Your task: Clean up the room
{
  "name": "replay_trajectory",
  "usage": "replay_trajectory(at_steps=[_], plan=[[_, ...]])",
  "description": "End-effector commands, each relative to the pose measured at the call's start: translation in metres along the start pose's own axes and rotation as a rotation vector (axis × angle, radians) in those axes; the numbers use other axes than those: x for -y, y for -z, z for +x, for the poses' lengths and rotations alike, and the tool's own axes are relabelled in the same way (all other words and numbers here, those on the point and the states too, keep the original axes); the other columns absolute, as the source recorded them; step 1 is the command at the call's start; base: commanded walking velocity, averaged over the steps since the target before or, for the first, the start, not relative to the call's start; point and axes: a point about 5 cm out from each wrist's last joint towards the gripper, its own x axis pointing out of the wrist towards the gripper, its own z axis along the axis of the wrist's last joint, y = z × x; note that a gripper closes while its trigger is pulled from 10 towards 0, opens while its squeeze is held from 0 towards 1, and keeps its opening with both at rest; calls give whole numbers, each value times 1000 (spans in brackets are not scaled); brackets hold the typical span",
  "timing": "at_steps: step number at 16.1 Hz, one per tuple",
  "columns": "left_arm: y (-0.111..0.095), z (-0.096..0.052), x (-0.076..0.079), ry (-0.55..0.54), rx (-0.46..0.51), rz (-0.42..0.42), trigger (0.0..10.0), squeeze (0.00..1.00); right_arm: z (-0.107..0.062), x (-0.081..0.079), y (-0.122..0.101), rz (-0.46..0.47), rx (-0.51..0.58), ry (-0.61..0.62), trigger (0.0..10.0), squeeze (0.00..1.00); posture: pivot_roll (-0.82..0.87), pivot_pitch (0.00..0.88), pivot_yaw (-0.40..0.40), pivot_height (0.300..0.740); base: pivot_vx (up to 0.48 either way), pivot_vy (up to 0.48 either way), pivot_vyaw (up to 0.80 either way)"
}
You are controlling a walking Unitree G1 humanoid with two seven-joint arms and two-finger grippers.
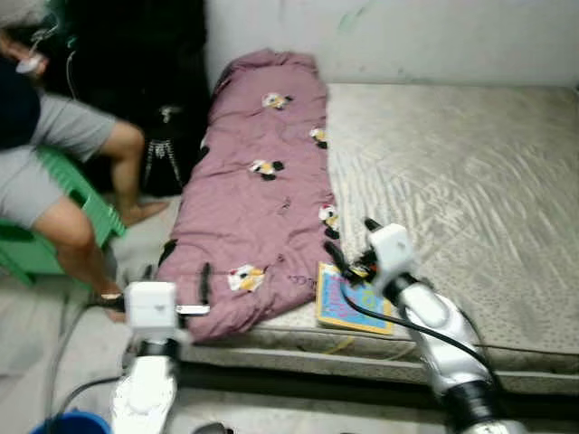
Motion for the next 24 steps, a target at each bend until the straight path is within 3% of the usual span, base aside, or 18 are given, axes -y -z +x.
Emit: replay_trajectory(at_steps=[1,16,24], plan=[[1,-1,-7,-20,-10,23,10000,0,5,-4,-6,2,24,-14,10000,0,-38,0,-7,740,0,-315,0],[1,1,-6,-28,-4,20,10000,0,6,-3,-5,-6,22,-18,10000,0,-40,0,-8,740,0,-305,0],[-1,1,-2,17,17,-10,10000,0,7,-2,-5,-11,26,-13,10000,0,-41,0,-10,740,0,0,0]])
